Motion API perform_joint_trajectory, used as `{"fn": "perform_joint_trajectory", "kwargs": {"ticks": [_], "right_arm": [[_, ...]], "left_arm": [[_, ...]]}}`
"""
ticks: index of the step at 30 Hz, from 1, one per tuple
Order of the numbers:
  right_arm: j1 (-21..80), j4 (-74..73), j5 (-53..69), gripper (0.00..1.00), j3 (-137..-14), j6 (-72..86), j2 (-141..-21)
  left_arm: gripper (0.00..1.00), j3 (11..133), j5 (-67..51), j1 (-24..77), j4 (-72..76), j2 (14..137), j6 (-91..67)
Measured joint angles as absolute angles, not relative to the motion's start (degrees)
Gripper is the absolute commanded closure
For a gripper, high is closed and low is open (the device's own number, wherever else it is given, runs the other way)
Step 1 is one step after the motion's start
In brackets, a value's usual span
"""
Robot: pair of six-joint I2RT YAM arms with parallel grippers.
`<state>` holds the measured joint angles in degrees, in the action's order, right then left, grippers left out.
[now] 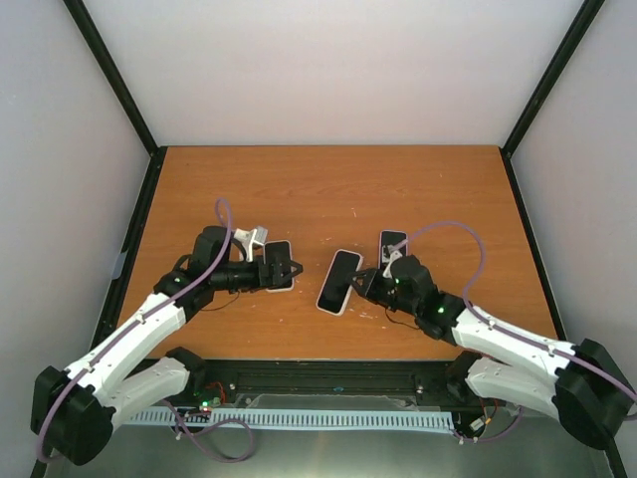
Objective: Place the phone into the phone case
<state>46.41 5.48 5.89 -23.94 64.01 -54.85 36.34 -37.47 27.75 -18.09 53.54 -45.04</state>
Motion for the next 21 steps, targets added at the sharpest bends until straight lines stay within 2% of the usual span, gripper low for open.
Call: {"fn": "perform_joint_trajectory", "kwargs": {"ticks": [13, 21], "right_arm": [[34.09, 4.03, 25.65, 0.91, -33.82, 49.17, -76.09], [27.53, 3.38, 30.24, 0.88, -39.48, 43.88, -87.31]], "left_arm": [[0.0, 38.52, -24.23, 27.75, -24.53, 51.88, -40.6], [0.0, 38.54, -22.44, 27.75, -24.6, 51.2, -40.16]]}}
